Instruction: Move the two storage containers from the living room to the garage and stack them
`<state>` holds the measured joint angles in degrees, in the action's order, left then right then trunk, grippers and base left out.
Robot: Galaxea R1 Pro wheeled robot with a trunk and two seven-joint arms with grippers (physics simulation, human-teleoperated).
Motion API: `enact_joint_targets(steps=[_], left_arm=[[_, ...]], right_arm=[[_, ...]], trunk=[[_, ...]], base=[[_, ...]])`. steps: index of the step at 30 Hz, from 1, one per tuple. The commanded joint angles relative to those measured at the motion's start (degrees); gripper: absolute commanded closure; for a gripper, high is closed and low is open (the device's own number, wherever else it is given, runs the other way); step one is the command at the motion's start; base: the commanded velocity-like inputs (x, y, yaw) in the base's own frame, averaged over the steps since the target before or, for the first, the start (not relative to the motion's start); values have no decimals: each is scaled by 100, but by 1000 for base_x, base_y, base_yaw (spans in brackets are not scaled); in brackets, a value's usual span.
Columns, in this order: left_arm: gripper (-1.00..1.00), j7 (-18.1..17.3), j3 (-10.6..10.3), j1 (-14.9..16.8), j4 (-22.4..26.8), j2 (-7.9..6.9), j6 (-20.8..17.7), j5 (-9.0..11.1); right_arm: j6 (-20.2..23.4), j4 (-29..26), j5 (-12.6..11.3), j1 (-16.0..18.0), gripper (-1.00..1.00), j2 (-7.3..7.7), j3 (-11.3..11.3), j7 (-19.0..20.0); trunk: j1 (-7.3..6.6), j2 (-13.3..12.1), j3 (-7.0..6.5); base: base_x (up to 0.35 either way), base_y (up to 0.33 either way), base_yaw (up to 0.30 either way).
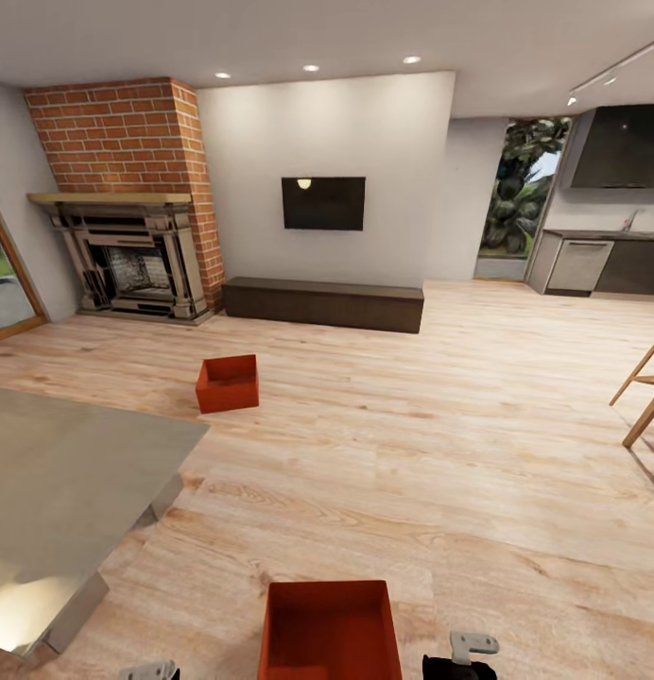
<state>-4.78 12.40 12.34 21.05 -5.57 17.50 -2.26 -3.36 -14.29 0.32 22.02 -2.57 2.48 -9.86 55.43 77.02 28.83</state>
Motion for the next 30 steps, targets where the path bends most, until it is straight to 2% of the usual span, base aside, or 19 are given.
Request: enact_joint_targets(steps=[1,30], left_arm=[[-100,-49,50,5,-5,3,16,-22],[-100,-49,43,5,-5,3,7,-29]], right_arm=[[-24,5,3,4,-100,-3,25,-7],[-24,5,3,4,-100,-7,24,-2]], trunk=[[22,45,24],[659,1208,545]], base=[[0,0,0],[0,0,0]])
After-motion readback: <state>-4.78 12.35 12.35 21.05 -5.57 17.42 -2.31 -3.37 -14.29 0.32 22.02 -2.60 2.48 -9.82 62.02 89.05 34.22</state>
